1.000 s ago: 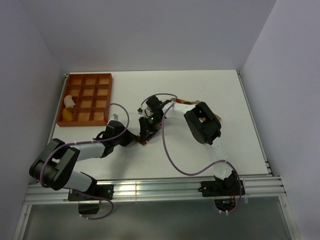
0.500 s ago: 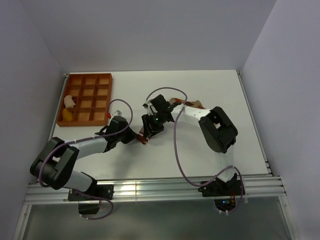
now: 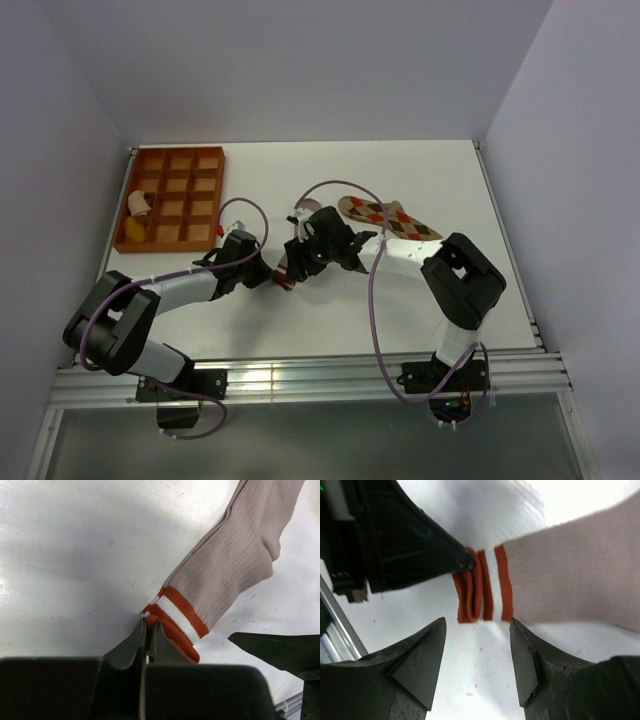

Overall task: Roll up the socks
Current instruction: Roll the sock at the center of the board.

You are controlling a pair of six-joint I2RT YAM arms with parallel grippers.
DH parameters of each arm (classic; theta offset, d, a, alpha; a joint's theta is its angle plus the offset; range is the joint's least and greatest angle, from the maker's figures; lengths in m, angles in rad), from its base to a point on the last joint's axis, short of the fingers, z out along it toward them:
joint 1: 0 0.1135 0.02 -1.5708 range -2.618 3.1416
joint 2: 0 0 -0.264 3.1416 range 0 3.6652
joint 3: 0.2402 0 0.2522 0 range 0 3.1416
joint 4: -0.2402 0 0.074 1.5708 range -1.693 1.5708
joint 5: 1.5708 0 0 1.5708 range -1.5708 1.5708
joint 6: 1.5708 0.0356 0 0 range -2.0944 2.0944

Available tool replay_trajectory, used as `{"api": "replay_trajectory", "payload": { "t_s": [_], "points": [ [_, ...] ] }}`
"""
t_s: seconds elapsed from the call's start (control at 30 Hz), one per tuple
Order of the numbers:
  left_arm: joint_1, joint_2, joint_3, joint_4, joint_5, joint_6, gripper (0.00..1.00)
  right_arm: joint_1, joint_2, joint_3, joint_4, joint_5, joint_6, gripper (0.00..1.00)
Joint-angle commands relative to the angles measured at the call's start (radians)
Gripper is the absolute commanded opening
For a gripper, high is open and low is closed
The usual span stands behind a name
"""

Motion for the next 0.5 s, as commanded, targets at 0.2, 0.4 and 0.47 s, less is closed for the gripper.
{"api": "replay_trajectory", "payload": {
  "t_s": [0.2, 0.4, 0.47],
  "points": [
    [-0.007, 0.009, 0.052, -0.050, -0.016, 0.030, 0.00, 0.086, 0.025, 0.005, 0.139, 0.116, -0.084, 0.61],
    [-0.006, 0.021, 0.069, -0.082, -0.022, 0.018, 0.00, 0.129, 0.042, -0.021, 0.148, 0.171, -0.072, 0.61],
    [-0.006, 0.024, 0.071, -0.085, -0.019, 0.016, 0.00, 0.137, 0.039, -0.026, 0.145, 0.186, -0.064, 0.60]
  ]
}}
